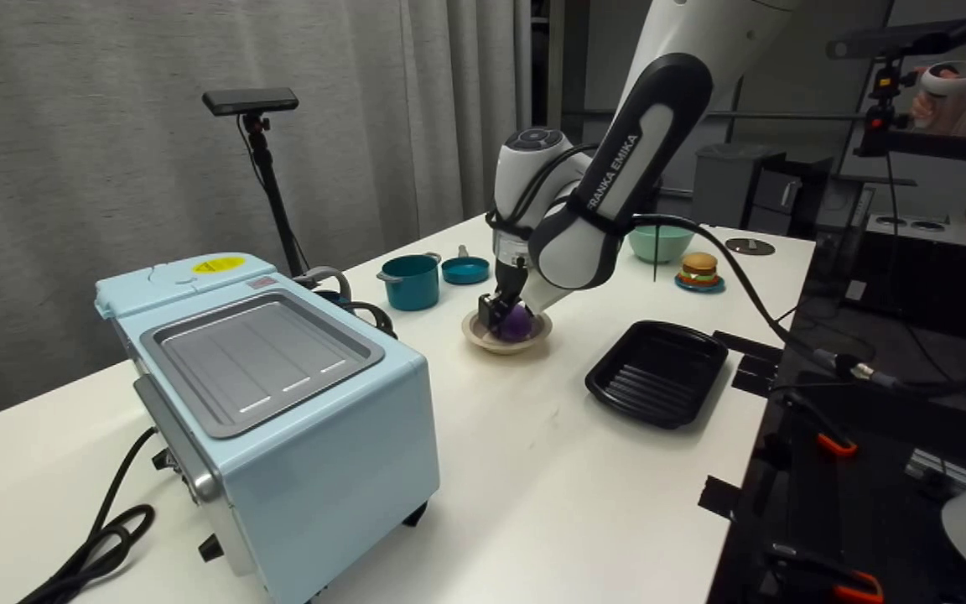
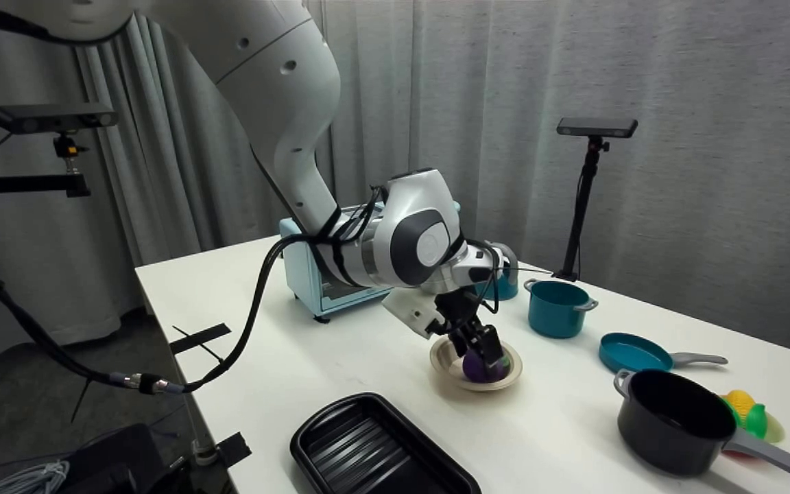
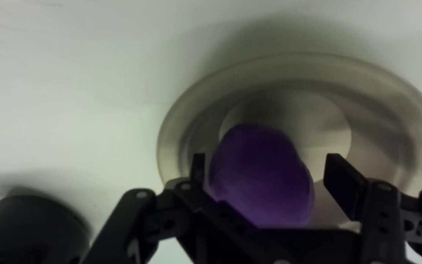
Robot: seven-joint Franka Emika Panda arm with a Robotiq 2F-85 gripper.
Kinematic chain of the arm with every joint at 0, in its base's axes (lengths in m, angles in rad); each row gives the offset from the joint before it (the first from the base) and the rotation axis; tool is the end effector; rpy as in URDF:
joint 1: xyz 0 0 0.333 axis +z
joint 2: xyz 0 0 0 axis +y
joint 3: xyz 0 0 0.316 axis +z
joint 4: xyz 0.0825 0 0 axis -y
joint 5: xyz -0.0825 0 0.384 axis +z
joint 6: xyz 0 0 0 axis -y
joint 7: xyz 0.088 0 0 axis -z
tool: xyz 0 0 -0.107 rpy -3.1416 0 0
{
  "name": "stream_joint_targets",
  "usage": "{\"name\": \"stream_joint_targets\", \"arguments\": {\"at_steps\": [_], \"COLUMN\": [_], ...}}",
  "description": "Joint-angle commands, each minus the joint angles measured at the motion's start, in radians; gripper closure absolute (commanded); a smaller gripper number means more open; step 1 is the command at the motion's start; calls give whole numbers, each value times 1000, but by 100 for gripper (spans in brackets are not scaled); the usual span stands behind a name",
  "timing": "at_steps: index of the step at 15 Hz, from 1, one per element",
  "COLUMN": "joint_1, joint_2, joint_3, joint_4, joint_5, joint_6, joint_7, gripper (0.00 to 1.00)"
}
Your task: Put the purple toy in the white bowl
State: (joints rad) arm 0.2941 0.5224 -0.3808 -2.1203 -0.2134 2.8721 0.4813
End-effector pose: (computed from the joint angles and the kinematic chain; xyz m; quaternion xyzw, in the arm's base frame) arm 0.5977 -0.0364 0.2020 0.9730 -0.1459 0.1459 0.1037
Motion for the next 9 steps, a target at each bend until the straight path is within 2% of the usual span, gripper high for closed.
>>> {"name": "stream_joint_targets", "arguments": {"at_steps": [1,9], "joint_1": [26,12], "joint_2": [-8,-95], "joint_3": [-38,-76], "joint_4": [20,11], "joint_5": [-16,-29], "joint_6": [18,20], "joint_7": [34,36], "gripper": [0,0]}}
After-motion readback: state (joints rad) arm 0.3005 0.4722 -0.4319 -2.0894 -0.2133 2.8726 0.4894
